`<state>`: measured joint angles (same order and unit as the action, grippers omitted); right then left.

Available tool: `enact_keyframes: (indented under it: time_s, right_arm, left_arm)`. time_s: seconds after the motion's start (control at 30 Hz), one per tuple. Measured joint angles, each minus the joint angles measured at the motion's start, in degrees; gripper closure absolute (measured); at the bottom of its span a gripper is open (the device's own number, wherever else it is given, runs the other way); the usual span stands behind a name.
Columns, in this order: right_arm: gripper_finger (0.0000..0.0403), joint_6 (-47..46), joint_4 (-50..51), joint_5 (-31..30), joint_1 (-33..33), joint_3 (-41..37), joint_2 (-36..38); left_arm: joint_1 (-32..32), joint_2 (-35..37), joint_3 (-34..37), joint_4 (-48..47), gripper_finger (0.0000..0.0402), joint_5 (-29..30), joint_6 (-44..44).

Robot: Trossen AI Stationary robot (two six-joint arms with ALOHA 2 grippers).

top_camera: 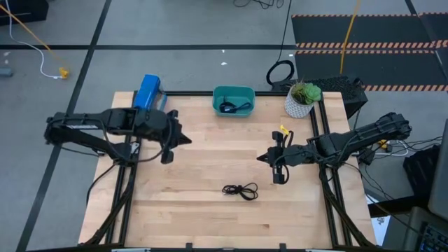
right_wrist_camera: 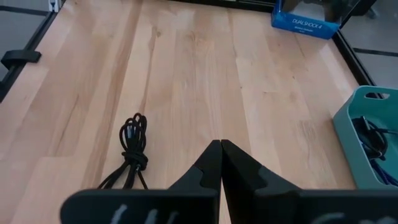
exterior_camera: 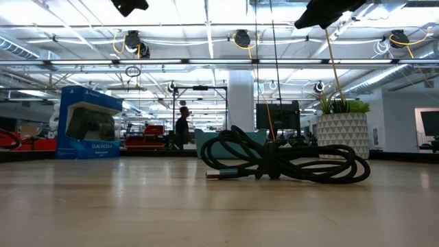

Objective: Pick and place USB-C Cables
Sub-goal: Put the black charger cable into the blue bin

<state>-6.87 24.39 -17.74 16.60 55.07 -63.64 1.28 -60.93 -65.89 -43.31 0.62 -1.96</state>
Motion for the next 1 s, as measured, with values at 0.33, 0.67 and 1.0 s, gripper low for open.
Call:
enact_keyframes:
  time_s: [0.33, 0.67, 1.0]
  right_arm:
    - [0.0403, -0.2, -0.3, 0.8, 0.0, 0.0, 0.0]
    - [0.0403, -8.6, -4.2, 4.5, -1.3, 0.0, -0.6]
    - [0.0403, -13.1, 2.4, 10.0, -1.4, 8.8, -4.2]
  left_arm:
    - [2.7, 0.7, 6.1, 5.1, 0.0394, 0.0, -0.6]
    - [2.8, 0.6, 6.1, 6.1, 0.0384, -0.2, -0.5]
    - [2.8, 0.5, 6.1, 7.3, 0.0398, -0.3, -1.5]
